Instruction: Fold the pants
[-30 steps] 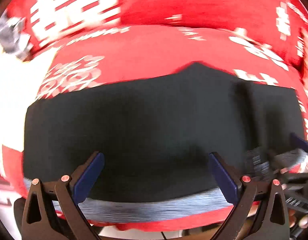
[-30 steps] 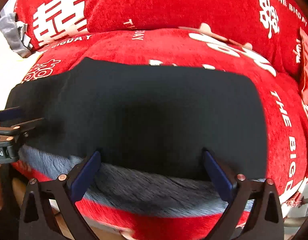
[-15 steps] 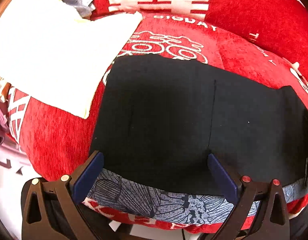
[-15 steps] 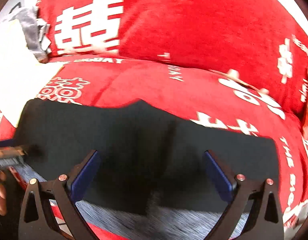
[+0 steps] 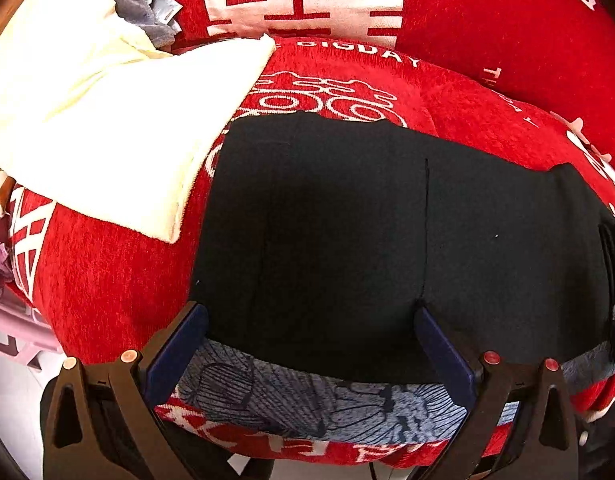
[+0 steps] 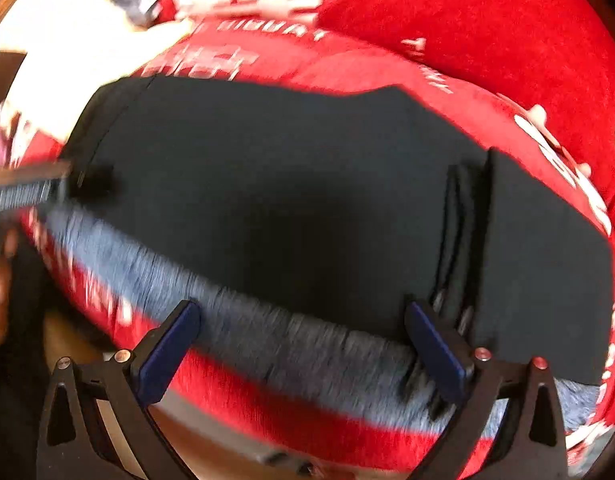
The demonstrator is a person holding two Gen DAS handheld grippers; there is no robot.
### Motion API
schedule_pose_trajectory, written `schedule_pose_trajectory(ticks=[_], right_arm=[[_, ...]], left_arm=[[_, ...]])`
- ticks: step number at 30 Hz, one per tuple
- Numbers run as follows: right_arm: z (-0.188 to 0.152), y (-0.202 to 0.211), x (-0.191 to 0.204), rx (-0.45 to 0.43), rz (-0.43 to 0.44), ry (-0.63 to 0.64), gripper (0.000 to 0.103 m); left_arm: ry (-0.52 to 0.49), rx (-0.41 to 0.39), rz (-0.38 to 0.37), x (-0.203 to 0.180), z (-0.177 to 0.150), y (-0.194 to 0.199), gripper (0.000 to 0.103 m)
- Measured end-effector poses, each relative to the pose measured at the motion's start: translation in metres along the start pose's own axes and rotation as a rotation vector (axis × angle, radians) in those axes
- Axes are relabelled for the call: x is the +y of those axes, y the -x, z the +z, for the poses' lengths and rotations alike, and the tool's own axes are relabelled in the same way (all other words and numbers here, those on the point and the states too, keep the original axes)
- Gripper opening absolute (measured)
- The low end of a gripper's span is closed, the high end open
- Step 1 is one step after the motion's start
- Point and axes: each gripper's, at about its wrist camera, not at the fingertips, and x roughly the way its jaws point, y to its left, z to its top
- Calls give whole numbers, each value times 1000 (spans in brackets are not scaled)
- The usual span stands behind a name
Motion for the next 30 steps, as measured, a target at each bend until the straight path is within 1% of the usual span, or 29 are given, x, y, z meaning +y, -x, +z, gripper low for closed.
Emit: schedule_pose_trajectory(ticks=[1, 2, 5, 6, 7, 8, 10, 12, 15, 17, 19, 22, 24, 26, 28, 29, 30], right_arm=[[0, 3, 6, -5, 11, 42, 103], [3, 8, 12, -28, 21, 92, 103], [24, 15, 22, -105, -5, 173, 103], [36, 14, 23, -123, 8, 196, 103], [50, 12, 24, -133, 29, 213, 103], [60, 10, 24, -135, 48, 221, 103], [90, 1, 30, -125, 119, 267, 103], [115, -8, 36, -109, 175, 325, 103], [156, -26, 51, -87, 228, 420, 103], [180, -39, 63, -52, 310, 455, 103], [200, -56, 78, 8, 395, 502, 103], [203, -79, 92, 99, 452, 577, 103], [209, -99, 95, 177, 542, 548, 103], [213, -103, 94, 206, 572, 522, 103], [213, -101, 95, 237, 594, 529, 97], [212, -92, 96, 232, 626, 553, 79], [211, -85, 97, 217, 623, 574, 63]], left_arm=[[-6, 4, -2, 2, -1, 0, 103], [-15, 15, -8, 6, -2, 0, 103], [-13, 55, -55, 19, -4, -3, 103], [-3, 82, -88, 26, -6, -6, 103], [25, 117, -157, 37, -8, -10, 103], [32, 109, -192, 44, -11, -6, 103], [44, 127, -229, 52, -17, -4, 103], [44, 120, -227, 52, -18, -4, 103], [27, 95, -201, 46, -18, -3, 103], [27, 84, -202, 45, -17, -3, 103], [42, 70, -214, 46, -15, -2, 103], [54, 55, -220, 50, -10, -3, 103], [49, 50, -209, 47, -5, -5, 103], [41, 44, -196, 47, -3, -6, 103], [39, 41, -192, 46, -1, -7, 103], [42, 41, -196, 46, -2, -7, 103], [47, 42, -202, 48, -2, -8, 103]])
